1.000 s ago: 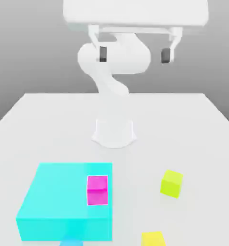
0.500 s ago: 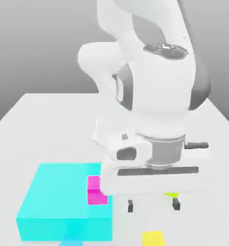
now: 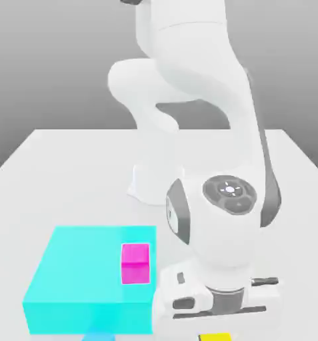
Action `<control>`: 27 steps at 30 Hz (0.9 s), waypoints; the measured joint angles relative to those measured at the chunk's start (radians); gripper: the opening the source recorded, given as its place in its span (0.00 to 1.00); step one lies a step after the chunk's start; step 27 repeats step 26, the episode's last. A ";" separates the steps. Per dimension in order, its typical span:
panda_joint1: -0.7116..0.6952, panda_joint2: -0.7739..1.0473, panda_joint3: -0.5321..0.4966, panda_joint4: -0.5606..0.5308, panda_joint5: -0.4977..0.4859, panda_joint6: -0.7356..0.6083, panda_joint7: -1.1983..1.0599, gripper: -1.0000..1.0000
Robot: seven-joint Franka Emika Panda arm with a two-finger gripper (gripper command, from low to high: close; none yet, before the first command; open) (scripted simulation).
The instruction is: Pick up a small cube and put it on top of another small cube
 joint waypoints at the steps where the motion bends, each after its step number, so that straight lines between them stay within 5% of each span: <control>1: -0.002 -0.033 0.004 -0.007 0.008 -0.025 -0.006 0.00; 18: -0.155 -0.635 -0.089 -0.300 0.105 -0.332 -0.019 0.00; 22: -0.161 -0.555 -0.095 -0.343 0.109 -0.208 -0.020 0.00; 23: -0.161 -0.527 -0.096 -0.351 0.109 -0.172 -0.019 1.00; 27: -0.161 -0.527 -0.096 -0.351 0.109 -0.172 -0.019 1.00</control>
